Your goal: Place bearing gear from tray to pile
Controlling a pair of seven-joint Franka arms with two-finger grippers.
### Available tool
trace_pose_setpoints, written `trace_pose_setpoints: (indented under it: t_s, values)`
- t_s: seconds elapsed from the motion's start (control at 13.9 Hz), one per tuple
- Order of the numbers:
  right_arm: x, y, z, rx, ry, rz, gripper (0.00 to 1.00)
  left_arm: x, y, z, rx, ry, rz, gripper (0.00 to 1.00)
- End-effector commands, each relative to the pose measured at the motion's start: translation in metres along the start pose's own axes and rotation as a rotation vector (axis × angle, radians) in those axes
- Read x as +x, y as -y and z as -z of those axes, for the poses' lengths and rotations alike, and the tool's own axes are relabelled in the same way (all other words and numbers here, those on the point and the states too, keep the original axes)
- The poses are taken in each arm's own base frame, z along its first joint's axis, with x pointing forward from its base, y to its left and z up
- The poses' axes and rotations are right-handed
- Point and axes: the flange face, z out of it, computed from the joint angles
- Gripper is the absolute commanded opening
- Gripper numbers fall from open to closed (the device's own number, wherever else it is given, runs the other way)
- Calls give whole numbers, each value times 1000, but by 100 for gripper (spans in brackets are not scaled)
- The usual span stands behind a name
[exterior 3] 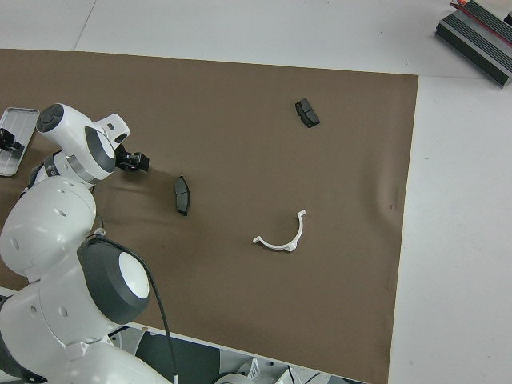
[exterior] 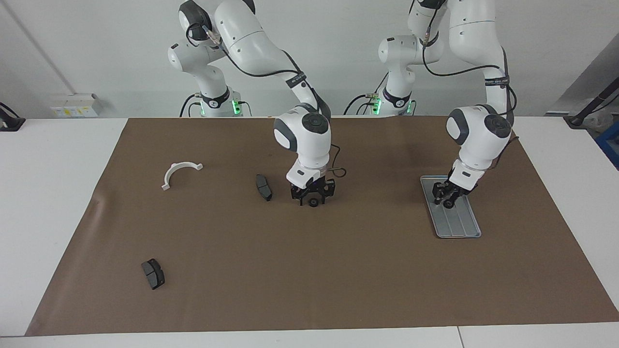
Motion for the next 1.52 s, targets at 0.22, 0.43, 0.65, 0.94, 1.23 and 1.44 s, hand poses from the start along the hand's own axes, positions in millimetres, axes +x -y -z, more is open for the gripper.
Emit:
trace_pose_setpoints:
  t_s: [0.22,0.43,0.65,0.94,1.23,1.44]
  values:
    - [-6,0,1,-21,14,27,59,-1,3,-8,-5,-27,8,41]
    - [-5,-1,1,-20,14,26,10,0,4,-7,-5,-33,8,32]
    - [-4,0,2,-15,14,20,0,1,4,-7,-5,-35,5,17]
    - [12,-16,33,-17,17,-1,0,5,4,-5,-5,-39,2,0]
    - [53,-132,120,-10,26,-10,0,35,-15,32,-16,-24,-2,0]
    - [74,-235,142,1,55,38,0,41,-77,62,-26,15,76,0]
